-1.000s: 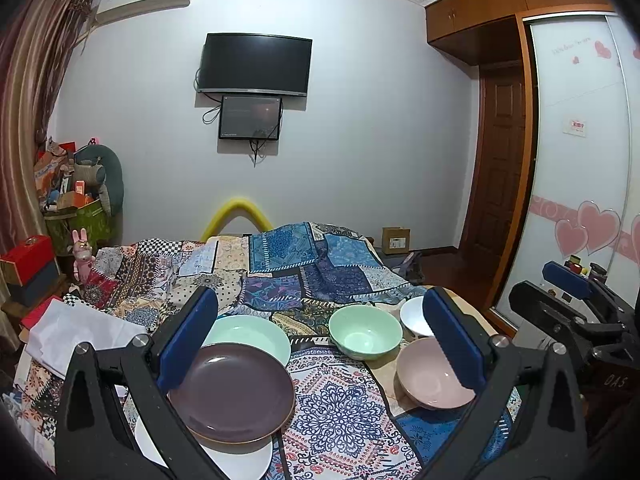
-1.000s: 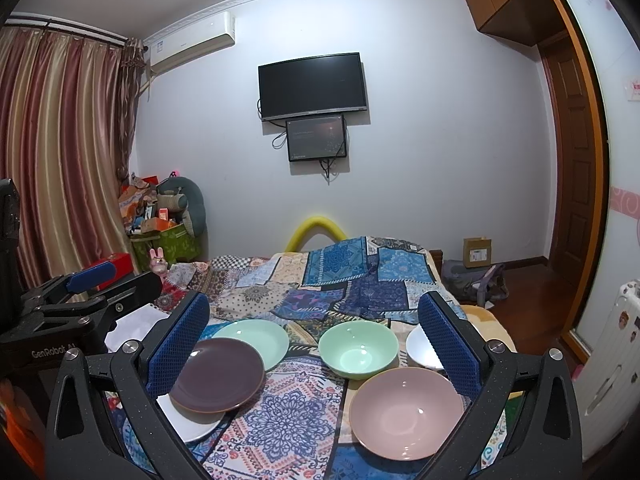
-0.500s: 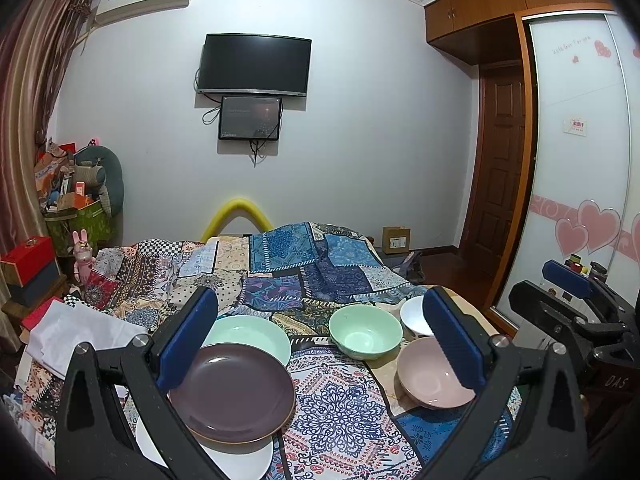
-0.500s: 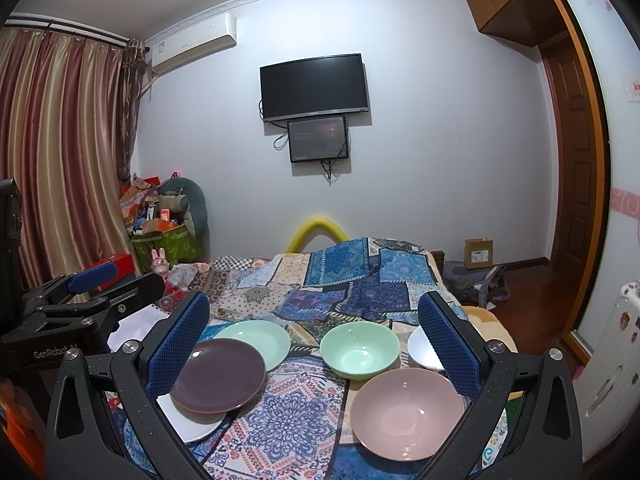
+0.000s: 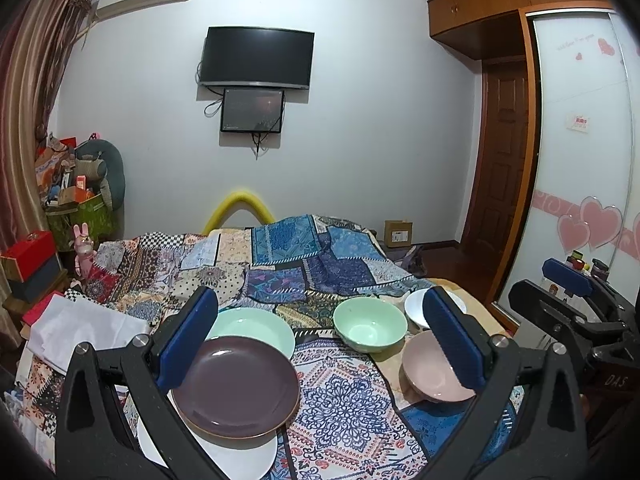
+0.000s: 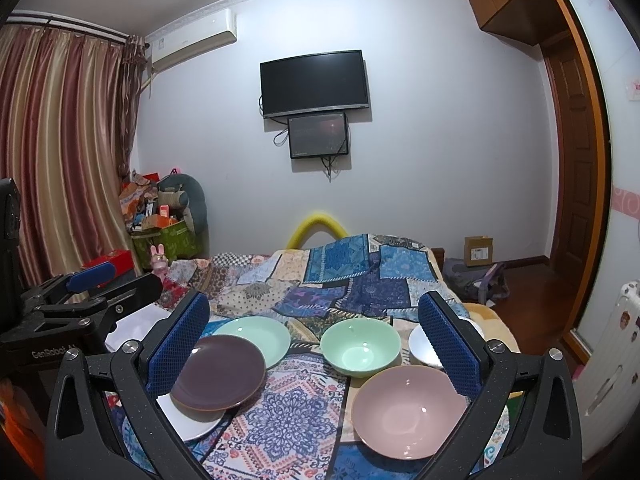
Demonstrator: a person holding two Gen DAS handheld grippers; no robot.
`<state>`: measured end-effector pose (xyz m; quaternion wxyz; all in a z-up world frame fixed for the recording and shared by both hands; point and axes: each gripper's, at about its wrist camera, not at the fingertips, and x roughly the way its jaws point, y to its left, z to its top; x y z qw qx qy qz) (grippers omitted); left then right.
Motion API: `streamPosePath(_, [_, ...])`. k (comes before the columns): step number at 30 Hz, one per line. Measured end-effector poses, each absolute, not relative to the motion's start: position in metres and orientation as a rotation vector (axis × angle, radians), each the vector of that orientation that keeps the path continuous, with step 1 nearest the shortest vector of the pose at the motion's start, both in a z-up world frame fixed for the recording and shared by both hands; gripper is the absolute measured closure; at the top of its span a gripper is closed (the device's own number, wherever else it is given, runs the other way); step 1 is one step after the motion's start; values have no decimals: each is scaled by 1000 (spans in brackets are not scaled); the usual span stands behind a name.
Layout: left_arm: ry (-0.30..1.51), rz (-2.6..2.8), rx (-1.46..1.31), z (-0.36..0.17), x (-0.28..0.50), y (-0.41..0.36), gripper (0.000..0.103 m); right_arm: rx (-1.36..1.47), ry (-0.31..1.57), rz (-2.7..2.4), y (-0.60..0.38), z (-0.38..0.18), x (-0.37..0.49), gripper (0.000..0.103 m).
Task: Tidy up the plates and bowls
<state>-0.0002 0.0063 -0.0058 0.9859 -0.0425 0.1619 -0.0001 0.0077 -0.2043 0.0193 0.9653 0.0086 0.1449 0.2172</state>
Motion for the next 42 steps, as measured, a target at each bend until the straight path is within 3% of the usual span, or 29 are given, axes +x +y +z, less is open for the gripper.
streamPosePath(19, [549, 185, -32, -66, 18, 77, 0, 10, 482, 536, -159, -34, 41, 0])
streamPosePath(30, [804, 195, -133, -131, 65, 144, 0, -74, 633, 565, -113, -78, 67, 4])
streamPosePath(35, [820, 193, -168, -152, 79, 163, 0, -97, 717, 584, -95, -101, 85, 13])
streamPosePath(40, [851, 213, -187, -166, 97, 181, 0, -112, 798, 597, -82, -124, 102, 33])
streamPosePath(42, [885, 207, -214, -175, 107, 191, 9, -117, 833, 604, -76, -132, 109, 40])
